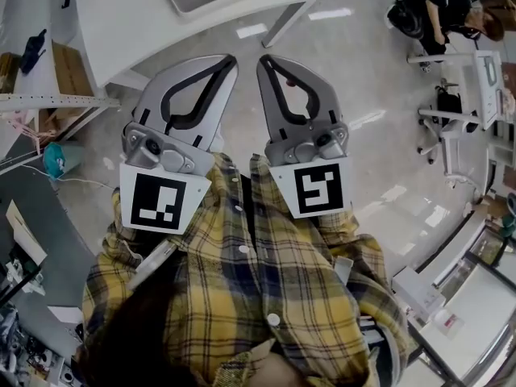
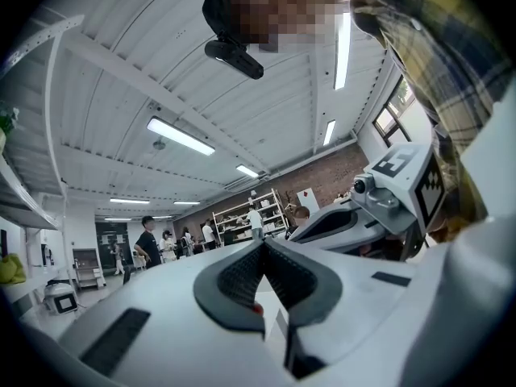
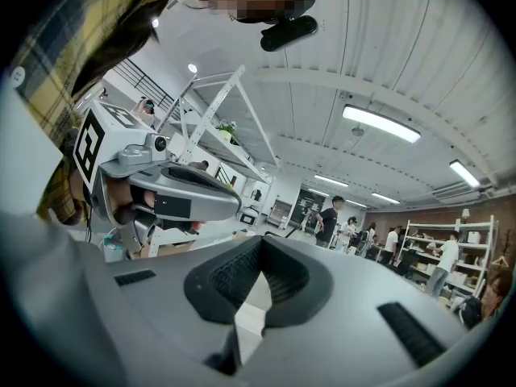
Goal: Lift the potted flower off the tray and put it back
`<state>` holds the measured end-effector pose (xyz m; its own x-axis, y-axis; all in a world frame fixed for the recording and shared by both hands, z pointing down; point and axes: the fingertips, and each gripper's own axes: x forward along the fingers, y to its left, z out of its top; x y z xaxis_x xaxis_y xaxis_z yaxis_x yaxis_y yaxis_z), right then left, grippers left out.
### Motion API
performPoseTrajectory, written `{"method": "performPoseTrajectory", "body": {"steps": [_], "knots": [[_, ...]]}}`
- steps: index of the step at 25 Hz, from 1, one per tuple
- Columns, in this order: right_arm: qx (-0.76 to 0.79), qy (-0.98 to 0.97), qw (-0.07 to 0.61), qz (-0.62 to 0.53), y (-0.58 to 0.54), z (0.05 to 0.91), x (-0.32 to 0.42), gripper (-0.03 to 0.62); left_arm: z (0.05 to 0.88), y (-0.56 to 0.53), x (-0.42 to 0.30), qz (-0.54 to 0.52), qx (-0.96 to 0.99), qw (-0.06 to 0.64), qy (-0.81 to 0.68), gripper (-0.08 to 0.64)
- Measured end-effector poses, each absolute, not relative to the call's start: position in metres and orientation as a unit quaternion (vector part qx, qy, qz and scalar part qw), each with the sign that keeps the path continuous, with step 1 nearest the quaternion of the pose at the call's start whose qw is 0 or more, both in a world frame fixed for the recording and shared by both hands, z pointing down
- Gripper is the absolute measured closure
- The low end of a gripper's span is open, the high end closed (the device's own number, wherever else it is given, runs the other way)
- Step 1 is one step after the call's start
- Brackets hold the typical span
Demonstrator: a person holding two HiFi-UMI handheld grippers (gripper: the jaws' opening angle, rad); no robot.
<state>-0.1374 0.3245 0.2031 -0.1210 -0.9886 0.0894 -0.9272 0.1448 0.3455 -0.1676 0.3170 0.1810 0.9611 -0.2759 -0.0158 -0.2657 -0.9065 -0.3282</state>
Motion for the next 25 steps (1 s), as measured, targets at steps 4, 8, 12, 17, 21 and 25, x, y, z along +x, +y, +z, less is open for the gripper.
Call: {"method": "performPoseTrajectory", "body": {"steps": [4,8,12,17,21,25], "knots": [[0.648,-0.738,0.152,-0.107,0.281,0.207,-0.136,0.594,0.184,0.274,-0.167,-0.013,-0.976,0.171,0.136,0.551],[0.656,-0.732,0.155,-0.099,0.247,0.212,-0.135,0.594,0.189,0.239,-0.169,-0.017,-0.977,0.168,0.133,0.551],[0.663,-0.726,0.157,-0.092,0.227,0.213,-0.131,0.594,0.193,0.212,-0.167,-0.018,-0.978,0.160,0.132,0.552],[0.664,-0.724,0.159,-0.095,0.210,0.214,-0.118,0.594,0.193,0.192,-0.155,-0.016,-0.978,0.161,0.135,0.552],[0.658,-0.729,0.158,-0.098,0.198,0.213,-0.099,0.594,0.193,0.180,-0.138,-0.018,-0.976,0.160,0.144,0.551],[0.647,-0.742,0.151,-0.096,0.174,0.217,-0.082,0.594,0.197,0.158,-0.123,-0.021,-0.974,0.159,0.162,0.551]]}}
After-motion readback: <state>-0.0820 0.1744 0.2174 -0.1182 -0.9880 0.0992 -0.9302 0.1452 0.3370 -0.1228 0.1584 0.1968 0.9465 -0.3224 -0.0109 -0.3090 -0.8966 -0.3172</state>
